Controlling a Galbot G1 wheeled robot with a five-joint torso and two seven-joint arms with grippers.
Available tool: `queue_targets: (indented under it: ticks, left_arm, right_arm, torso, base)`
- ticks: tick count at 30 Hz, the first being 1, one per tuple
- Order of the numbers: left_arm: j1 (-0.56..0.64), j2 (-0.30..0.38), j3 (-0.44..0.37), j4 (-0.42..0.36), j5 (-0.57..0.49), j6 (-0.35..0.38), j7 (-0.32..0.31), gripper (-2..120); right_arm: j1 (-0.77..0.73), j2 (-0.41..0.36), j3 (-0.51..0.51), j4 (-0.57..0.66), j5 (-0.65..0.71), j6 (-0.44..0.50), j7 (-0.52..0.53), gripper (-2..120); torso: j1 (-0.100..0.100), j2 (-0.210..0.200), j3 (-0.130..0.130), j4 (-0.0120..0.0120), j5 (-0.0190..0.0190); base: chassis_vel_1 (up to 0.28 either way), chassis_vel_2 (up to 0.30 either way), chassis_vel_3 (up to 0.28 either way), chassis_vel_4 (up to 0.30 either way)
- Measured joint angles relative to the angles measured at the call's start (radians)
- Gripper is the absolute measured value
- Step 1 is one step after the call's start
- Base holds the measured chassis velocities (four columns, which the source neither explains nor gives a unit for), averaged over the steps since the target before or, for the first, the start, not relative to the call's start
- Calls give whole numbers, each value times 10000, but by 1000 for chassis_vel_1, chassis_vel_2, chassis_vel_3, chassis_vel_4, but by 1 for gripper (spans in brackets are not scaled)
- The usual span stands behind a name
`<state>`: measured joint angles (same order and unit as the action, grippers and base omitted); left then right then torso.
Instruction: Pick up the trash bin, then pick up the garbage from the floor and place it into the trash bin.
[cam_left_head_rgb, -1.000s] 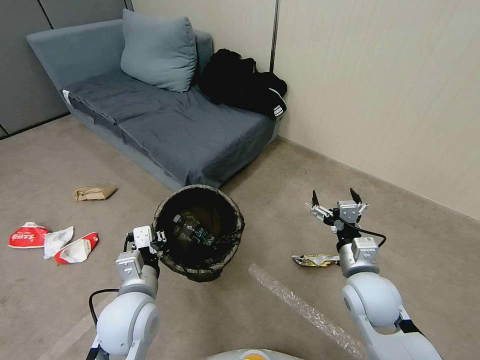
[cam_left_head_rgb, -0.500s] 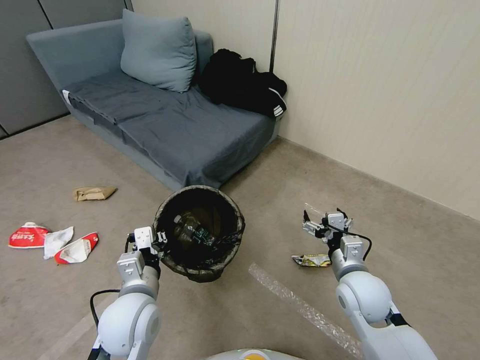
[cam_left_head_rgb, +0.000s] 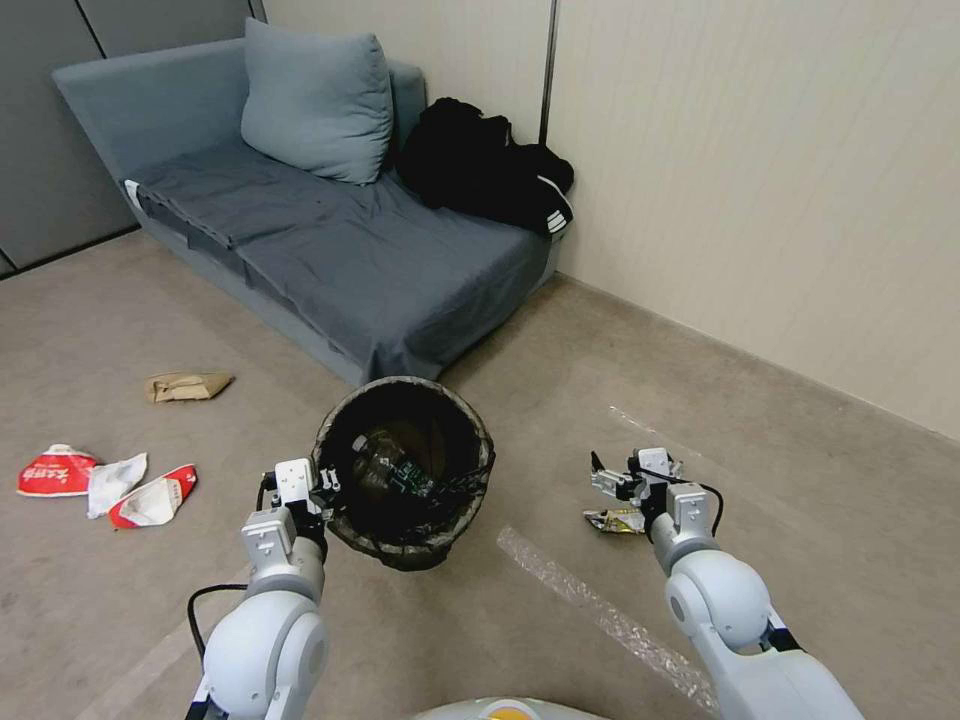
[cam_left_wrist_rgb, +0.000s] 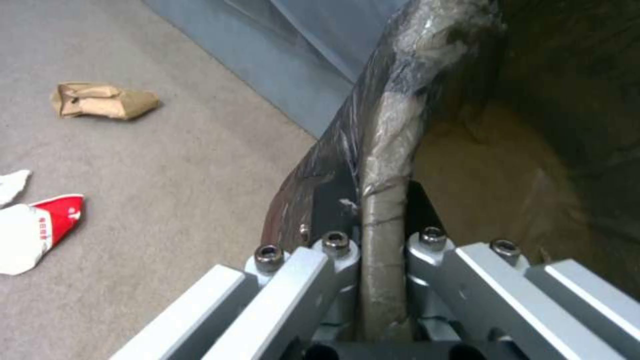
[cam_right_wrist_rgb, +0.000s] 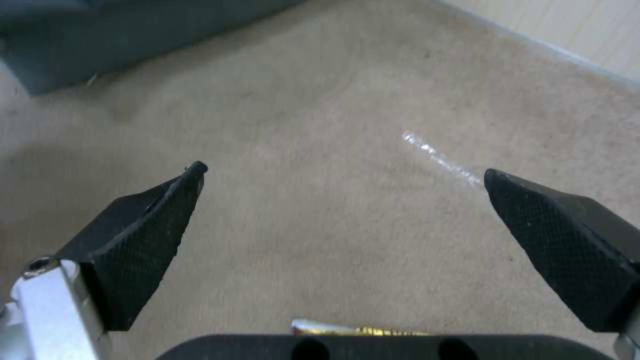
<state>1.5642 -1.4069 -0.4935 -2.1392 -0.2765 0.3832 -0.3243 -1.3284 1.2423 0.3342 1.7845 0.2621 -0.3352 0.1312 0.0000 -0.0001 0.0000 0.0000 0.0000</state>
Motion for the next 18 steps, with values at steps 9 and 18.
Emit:
queue_targets:
  ticks: [9, 18]
  left_arm:
    - [16, -21, 63, 29, 60, -11, -1, 0]
    - [43, 6, 0, 29, 63, -14, -8, 0]
  right_arm:
    - [424, -193, -295, -1151, -478, 260, -558, 100]
    - [834, -576, -209, -2300, -1974, 1252, -1939, 100]
  torso:
    - [-1, 0, 0, 0, 0]
    - [-1, 0, 0, 0, 2]
  base:
    - [0, 0, 0, 0]
    - [0, 0, 0, 0]
